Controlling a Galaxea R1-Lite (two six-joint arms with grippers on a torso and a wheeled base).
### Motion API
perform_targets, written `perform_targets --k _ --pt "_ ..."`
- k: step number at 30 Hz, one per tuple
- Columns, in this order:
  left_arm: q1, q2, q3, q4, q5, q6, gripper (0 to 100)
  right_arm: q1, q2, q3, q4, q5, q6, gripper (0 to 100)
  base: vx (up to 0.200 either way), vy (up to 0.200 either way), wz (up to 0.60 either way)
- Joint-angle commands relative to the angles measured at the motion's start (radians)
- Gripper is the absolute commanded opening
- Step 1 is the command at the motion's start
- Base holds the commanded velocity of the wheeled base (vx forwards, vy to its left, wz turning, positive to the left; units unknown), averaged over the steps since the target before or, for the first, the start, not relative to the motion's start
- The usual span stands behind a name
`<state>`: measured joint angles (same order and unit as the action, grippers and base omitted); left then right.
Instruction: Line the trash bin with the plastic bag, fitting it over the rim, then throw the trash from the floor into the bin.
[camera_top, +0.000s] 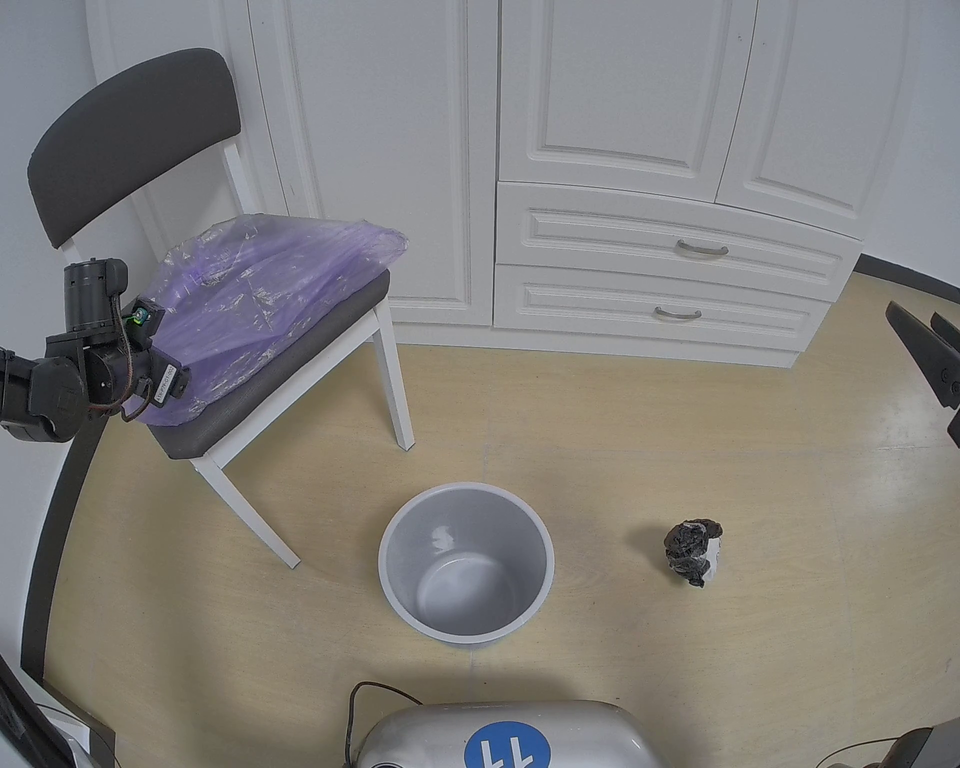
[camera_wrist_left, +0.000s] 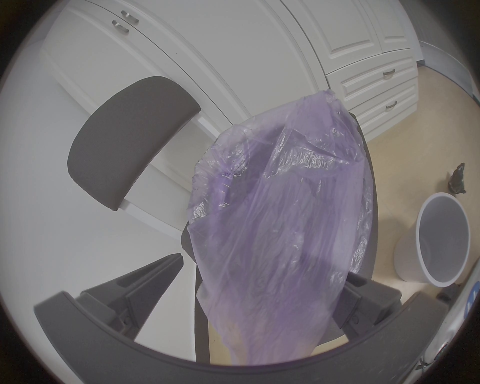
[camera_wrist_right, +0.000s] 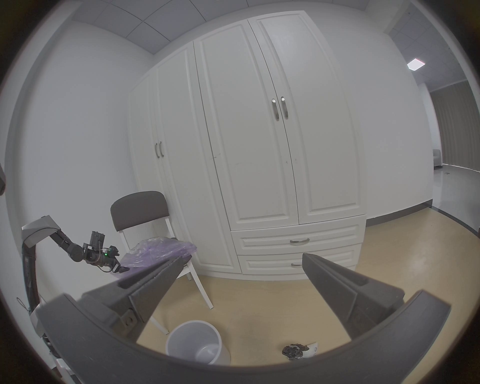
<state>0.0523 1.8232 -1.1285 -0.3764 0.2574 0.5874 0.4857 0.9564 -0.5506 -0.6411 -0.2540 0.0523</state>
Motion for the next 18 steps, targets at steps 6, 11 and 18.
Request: perform_targets --k 6,11,18 --pt "-0.006 0.001 0.015 -0.006 -0.001 -0.003 100 -0.001 -0.021 -0.003 0.000 0.004 0.001 100 0.000 0.000 0.00" --pt "-0.011 -0.001 0.012 -0.007 -0.003 -0.001 0 -0.001 -0.021 -0.003 0.000 0.004 0.001 100 0.000 0.000 0.00" --pt "-0.043 -0.041 0.033 -0.007 -0.006 -0.009 0 -0.001 -0.018 0.001 0.000 0.004 0.000 100 0.000 0.000 0.00"
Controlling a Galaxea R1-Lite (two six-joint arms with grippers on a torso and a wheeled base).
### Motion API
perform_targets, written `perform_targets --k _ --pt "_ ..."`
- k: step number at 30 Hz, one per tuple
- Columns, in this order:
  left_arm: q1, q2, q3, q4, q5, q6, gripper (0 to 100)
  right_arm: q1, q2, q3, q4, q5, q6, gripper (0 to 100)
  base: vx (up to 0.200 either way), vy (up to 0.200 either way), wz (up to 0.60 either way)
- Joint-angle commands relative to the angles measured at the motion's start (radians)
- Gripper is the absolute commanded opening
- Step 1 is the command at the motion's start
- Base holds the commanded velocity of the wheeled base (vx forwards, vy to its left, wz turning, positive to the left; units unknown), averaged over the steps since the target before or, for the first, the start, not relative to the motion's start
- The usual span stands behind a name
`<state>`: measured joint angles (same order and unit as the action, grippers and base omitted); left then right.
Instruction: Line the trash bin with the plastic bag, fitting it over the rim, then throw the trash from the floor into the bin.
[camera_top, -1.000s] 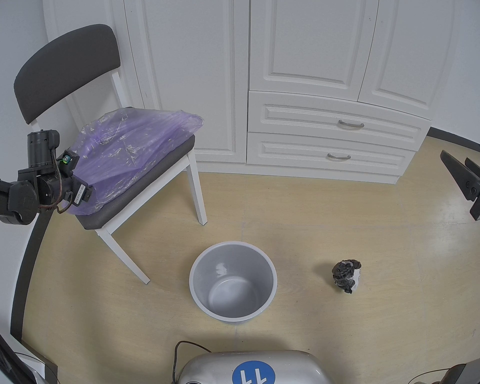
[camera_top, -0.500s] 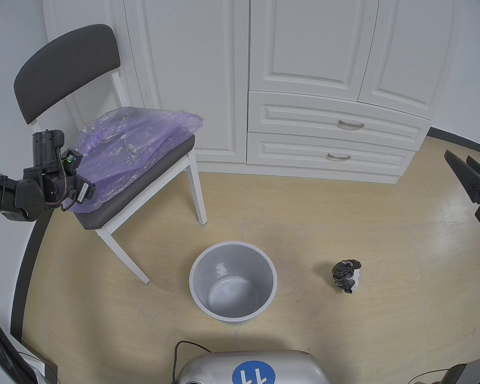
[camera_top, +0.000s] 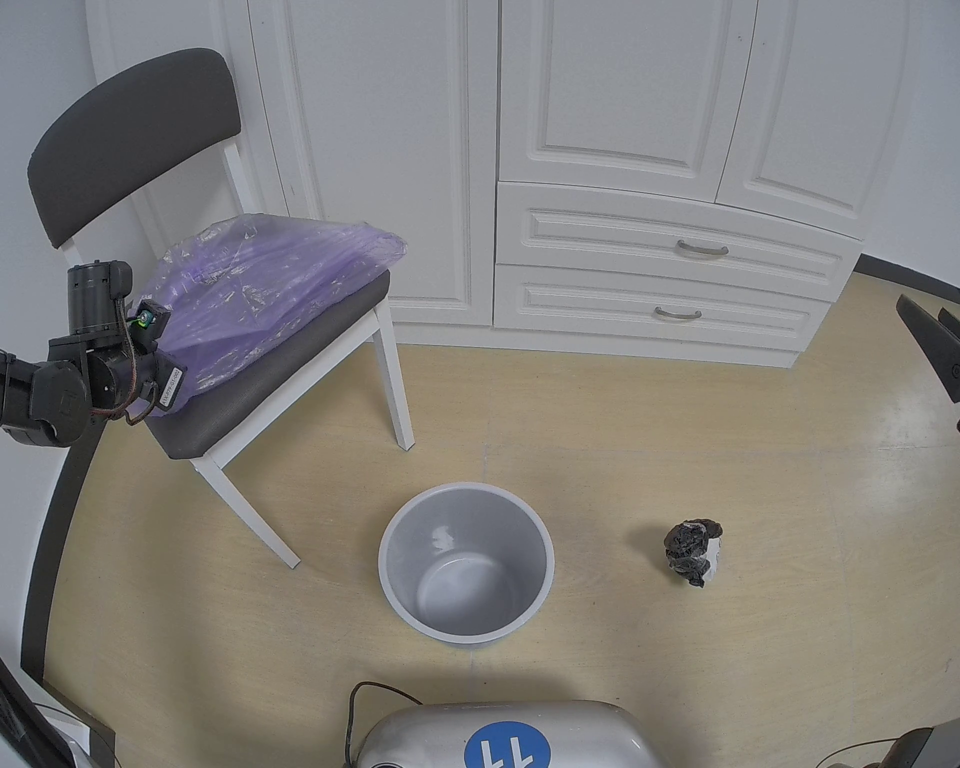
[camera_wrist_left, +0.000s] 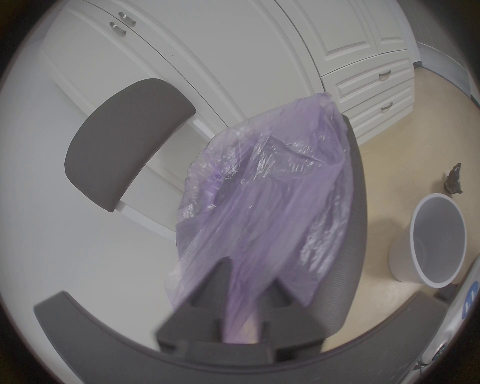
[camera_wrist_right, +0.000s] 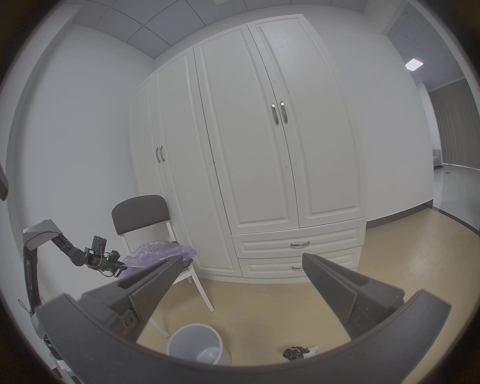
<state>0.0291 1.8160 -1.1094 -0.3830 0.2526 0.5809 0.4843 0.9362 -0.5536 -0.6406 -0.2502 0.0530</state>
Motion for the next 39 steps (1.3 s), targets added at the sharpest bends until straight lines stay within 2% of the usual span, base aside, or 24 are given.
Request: perform_targets --k 1,13,18,23,35,39 --pt "-0.021 -0.038 0.016 -0.001 -0.001 -0.003 0 0.002 0.003 0.004 -0.001 0.000 -0.001 100 0.000 0.000 0.00" --pt "-0.129 -0.221 0.154 -0.001 -0.009 -0.032 0 0.002 0.018 0.008 0.001 0.000 0.001 100 0.000 0.000 0.00" --pt "-0.255 -0.333 0.252 -0.001 -0.009 -0.119 0 0.013 0.036 0.017 -0.002 0.000 0.002 100 0.000 0.000 0.00" --pt "-0.339 -0.397 0.336 -0.002 -0.007 -0.180 0 0.033 0.036 0.024 -0.001 0.000 -0.001 100 0.000 0.000 0.00" --pt "-0.434 -0.520 0.490 -0.088 -0.015 -0.184 0 0.060 0.105 0.063 -0.001 0.000 0.002 100 0.000 0.000 0.00" --pt "-0.502 -0.569 0.536 -0.096 -0.018 -0.184 0 0.108 0.148 0.095 -0.024 -0.001 0.005 100 0.000 0.000 0.00"
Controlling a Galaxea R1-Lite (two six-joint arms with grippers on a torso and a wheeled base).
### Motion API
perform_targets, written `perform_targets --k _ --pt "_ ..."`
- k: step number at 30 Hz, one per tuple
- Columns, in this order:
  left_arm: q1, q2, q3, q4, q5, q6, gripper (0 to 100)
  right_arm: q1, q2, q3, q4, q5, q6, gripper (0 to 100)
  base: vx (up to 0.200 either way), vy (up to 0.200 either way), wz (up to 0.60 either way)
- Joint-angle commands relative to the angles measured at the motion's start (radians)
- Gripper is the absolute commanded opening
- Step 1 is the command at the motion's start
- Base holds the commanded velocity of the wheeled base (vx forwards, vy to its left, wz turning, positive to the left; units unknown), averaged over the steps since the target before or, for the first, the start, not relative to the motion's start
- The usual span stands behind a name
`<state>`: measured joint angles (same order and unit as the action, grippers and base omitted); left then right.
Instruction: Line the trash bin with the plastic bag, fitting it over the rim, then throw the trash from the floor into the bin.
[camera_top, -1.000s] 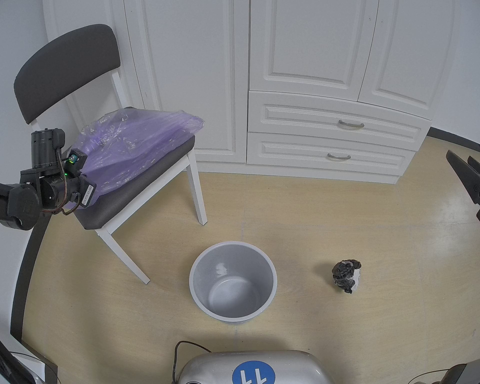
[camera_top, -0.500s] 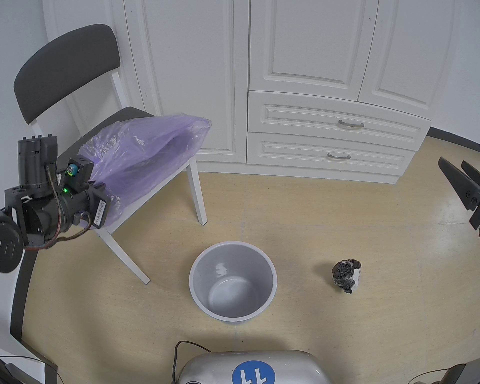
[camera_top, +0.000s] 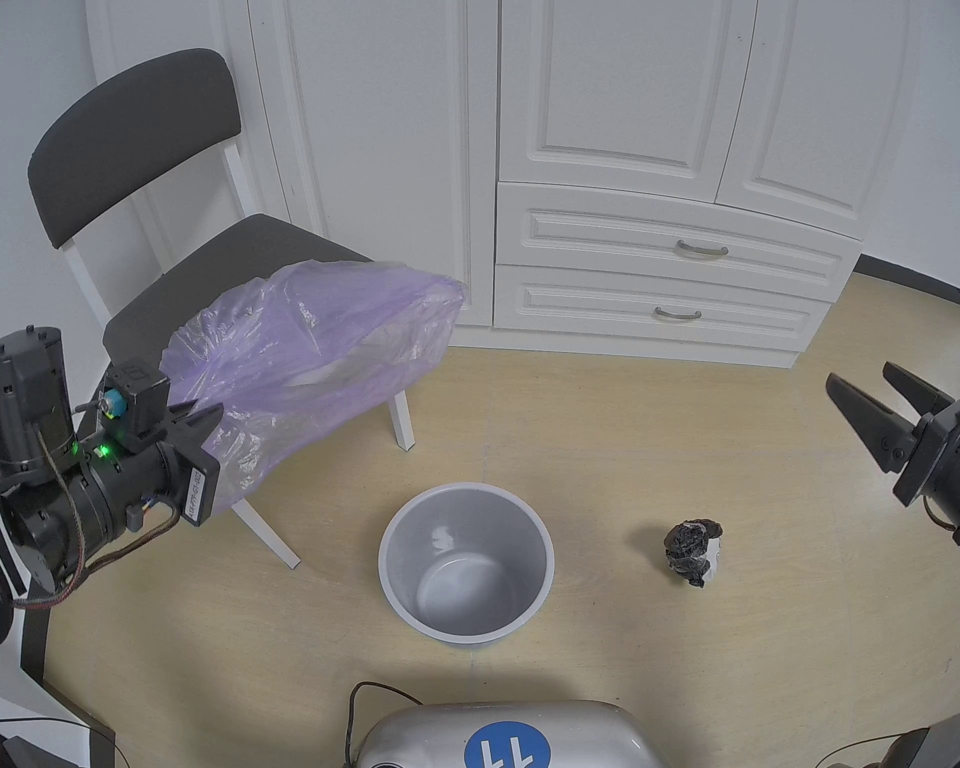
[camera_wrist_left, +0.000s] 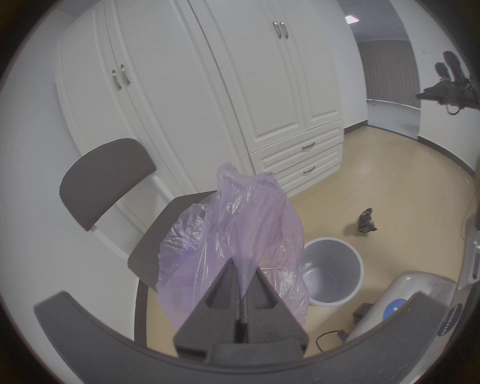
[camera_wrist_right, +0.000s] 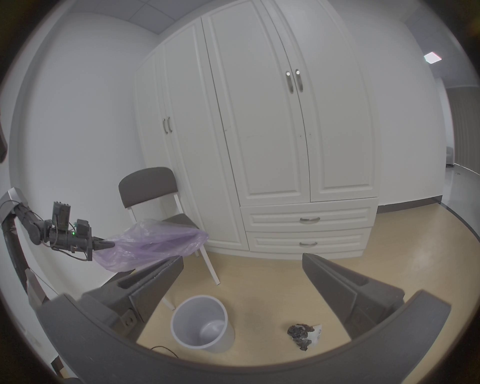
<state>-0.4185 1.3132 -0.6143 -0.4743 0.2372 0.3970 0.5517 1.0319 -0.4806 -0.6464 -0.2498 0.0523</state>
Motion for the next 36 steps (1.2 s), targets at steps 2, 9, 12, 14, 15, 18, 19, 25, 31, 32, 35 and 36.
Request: perform_targets --k 2,9,12,14,15,18,19,25,31,32,35,36 --pt "-0.077 -0.084 0.050 -0.004 -0.024 -0.001 0 0.071 0.069 0.024 -0.032 -0.003 0.014 100 0.000 0.000 0.00" --pt "-0.126 -0.103 0.027 -0.069 -0.073 -0.010 0 0.132 0.218 0.025 -0.036 -0.009 0.112 100 0.000 0.000 0.00" --pt "-0.164 -0.088 0.028 -0.165 -0.075 -0.052 0 0.151 0.306 0.024 -0.058 -0.011 0.178 100 0.000 0.000 0.00" --pt "-0.181 -0.080 0.030 -0.188 -0.073 -0.069 0 0.159 0.327 0.027 -0.068 -0.011 0.199 100 0.000 0.000 0.00" --pt "-0.198 -0.071 0.033 -0.211 -0.073 -0.095 0 0.165 0.349 0.028 -0.064 -0.008 0.228 100 0.000 0.000 0.00" --pt "-0.215 -0.058 0.039 -0.227 -0.072 -0.133 0 0.171 0.378 0.033 -0.059 -0.002 0.256 100 0.000 0.000 0.00" --pt "-0.226 -0.057 0.044 -0.242 -0.072 -0.162 0 0.177 0.408 0.040 -0.061 0.000 0.273 100 0.000 0.000 0.00" --pt "-0.261 -0.058 0.114 -0.366 -0.068 -0.270 0 0.224 0.442 0.025 -0.059 0.004 0.333 100 0.000 0.000 0.00" --pt "-0.299 -0.048 0.183 -0.469 -0.067 -0.273 0 0.105 0.559 -0.222 0.076 0.129 0.557 100 0.000 0.000 0.00" --pt "-0.307 -0.045 0.191 -0.484 -0.065 -0.273 0 0.083 0.574 -0.297 0.168 0.159 0.636 100 0.000 0.000 0.00" --pt "-0.310 -0.038 0.208 -0.529 -0.065 -0.274 0 0.037 0.588 -0.490 0.482 0.296 0.807 100 0.000 0.000 0.00" --pt "-0.310 -0.038 0.209 -0.538 -0.065 -0.274 0 0.030 0.590 -0.523 0.553 0.328 0.824 100 0.000 0.000 0.00"
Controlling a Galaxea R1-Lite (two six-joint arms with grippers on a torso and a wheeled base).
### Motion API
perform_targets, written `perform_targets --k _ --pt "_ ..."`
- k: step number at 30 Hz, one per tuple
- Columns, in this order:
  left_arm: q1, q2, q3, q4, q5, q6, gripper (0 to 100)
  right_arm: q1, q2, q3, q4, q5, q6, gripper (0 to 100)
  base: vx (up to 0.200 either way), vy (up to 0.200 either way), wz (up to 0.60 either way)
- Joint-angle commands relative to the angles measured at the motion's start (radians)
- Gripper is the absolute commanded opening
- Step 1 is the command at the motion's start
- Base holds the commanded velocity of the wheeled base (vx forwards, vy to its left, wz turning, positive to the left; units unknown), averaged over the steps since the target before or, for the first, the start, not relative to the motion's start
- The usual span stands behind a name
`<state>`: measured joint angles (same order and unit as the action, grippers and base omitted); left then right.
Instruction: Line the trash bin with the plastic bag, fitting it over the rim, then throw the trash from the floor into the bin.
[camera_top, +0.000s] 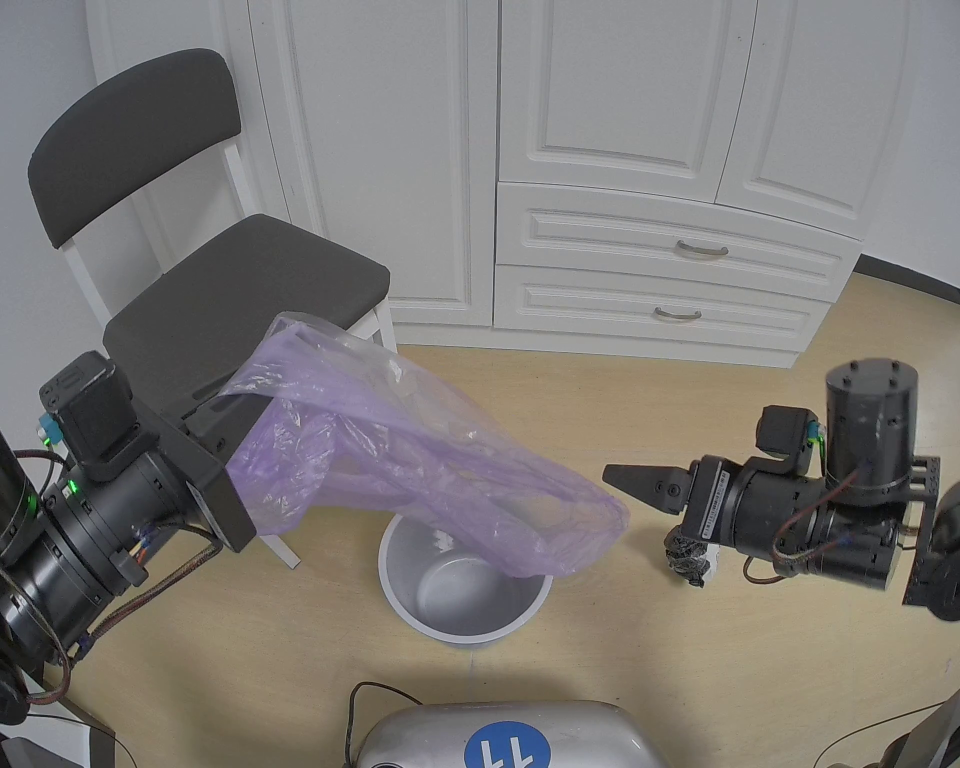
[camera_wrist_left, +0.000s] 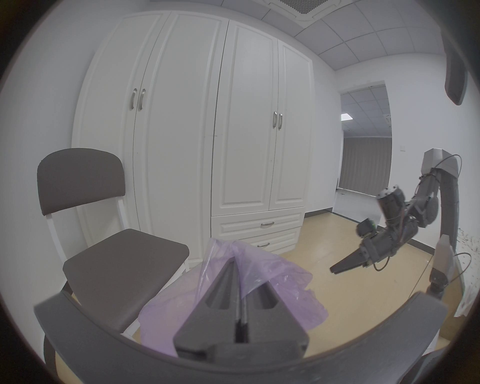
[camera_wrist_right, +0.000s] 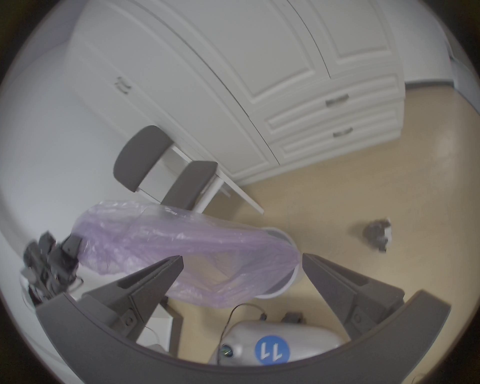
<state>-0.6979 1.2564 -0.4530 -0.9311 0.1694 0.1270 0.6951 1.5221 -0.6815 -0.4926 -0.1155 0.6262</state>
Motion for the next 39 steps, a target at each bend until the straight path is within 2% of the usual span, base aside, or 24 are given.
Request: perform_targets --k 1,5,7,8,12,13,15,18,20,25,31,39 --pt "-0.031 0.017 0.048 -0.087 0.002 -0.001 0 -0.114 0.101 -0.339 0.451 0.214 0.251 100 0.000 0.000 0.00" --pt "-0.032 0.005 0.054 -0.095 0.002 -0.001 0 -0.098 0.072 -0.302 0.477 0.186 0.191 100 0.000 0.000 0.00" --pt "-0.032 0.005 0.054 -0.095 0.001 -0.001 0 -0.097 0.070 -0.299 0.477 0.185 0.188 100 0.000 0.000 0.00" --pt "-0.045 -0.006 0.042 -0.097 0.001 -0.003 0 -0.048 0.073 -0.257 0.466 0.146 0.162 100 0.000 0.000 0.00" --pt "-0.086 -0.038 0.039 -0.097 0.002 -0.001 0 0.000 0.138 -0.199 0.378 0.094 0.190 100 0.000 0.000 0.00" --pt "-0.089 -0.040 0.039 -0.095 0.002 0.000 0 0.003 0.144 -0.191 0.367 0.091 0.193 100 0.000 0.000 0.00" --pt "-0.101 -0.061 0.037 -0.095 0.002 0.000 0 0.018 0.190 -0.127 0.227 0.096 0.205 100 0.000 0.000 0.00" --pt "-0.101 -0.075 0.031 -0.095 0.001 0.002 0 0.043 0.211 -0.070 0.115 0.091 0.207 100 0.000 0.000 0.00" --pt "-0.101 -0.080 0.025 -0.095 0.002 0.002 0 0.072 0.208 -0.041 0.086 0.091 0.204 100 0.000 0.000 0.00" --pt "-0.089 -0.083 0.011 -0.095 0.001 -0.003 0 0.127 0.204 0.003 0.083 0.089 0.195 100 0.000 0.000 0.00" --pt "-0.066 -0.083 -0.003 -0.095 0.001 -0.004 0 0.133 0.214 0.020 0.077 0.097 0.164 100 0.000 0.000 0.00" --pt "-0.066 -0.091 -0.006 -0.097 0.002 -0.004 0 0.142 0.239 0.031 0.069 0.088 0.164 100 0.000 0.000 0.00"
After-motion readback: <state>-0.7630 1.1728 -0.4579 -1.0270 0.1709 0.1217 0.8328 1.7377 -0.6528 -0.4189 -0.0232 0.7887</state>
